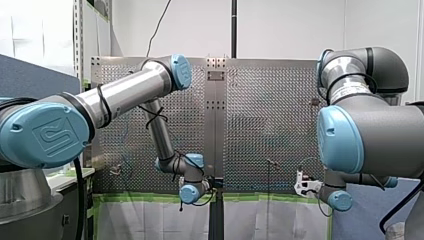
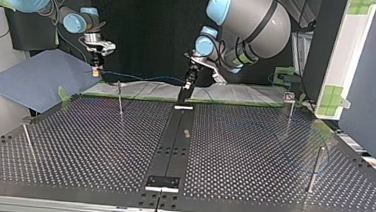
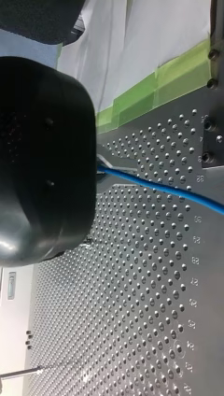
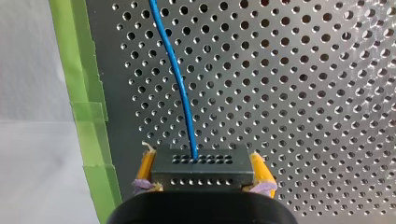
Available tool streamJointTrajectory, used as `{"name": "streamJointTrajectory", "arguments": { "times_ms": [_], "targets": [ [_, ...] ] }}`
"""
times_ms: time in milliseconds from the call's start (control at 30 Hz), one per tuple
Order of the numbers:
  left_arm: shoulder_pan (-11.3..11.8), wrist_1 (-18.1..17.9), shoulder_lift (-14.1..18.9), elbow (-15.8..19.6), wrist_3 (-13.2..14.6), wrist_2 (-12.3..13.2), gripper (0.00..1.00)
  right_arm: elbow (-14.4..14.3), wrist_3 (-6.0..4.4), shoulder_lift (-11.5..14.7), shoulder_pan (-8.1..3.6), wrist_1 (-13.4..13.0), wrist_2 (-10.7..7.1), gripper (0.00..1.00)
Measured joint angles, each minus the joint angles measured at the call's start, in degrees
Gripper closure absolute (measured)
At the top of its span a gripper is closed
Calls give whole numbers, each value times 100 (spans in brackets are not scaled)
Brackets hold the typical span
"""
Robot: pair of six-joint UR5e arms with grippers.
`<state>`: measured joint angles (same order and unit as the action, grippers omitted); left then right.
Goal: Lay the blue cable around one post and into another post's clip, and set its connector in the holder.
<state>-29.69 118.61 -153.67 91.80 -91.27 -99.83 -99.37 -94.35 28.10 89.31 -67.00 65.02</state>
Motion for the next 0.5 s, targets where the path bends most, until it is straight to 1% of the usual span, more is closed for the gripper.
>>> {"name": "streamJointTrajectory", "arguments": {
  "times_ms": [33, 67, 200, 233, 333, 367, 500],
  "targets": [
    [3, 2, 1, 1, 1, 8, 89, 0, -4, 0, -4, -4, 1, 100],
    [4, 5, 1, 1, 2, 11, 85, 0, -7, 0, -7, -7, 5, 100],
    [10, 19, 1, 2, 4, 12, 85, 6, -19, 0, -19, -7, 34, 100],
    [11, 23, 1, 2, 4, 12, 82, 7, -21, 0, -21, -7, 39, 100],
    [13, 29, 1, 2, 3, 12, 82, 8, -23, 0, -23, -8, 44, 100],
    [15, 30, 1, 2, 1, 12, 78, 8, -23, 0, -22, -9, 46, 100],
    [26, 31, 1, 2, -2, 21, 78, 16, -31, 0, -29, -14, 59, 100]
  ]
}}
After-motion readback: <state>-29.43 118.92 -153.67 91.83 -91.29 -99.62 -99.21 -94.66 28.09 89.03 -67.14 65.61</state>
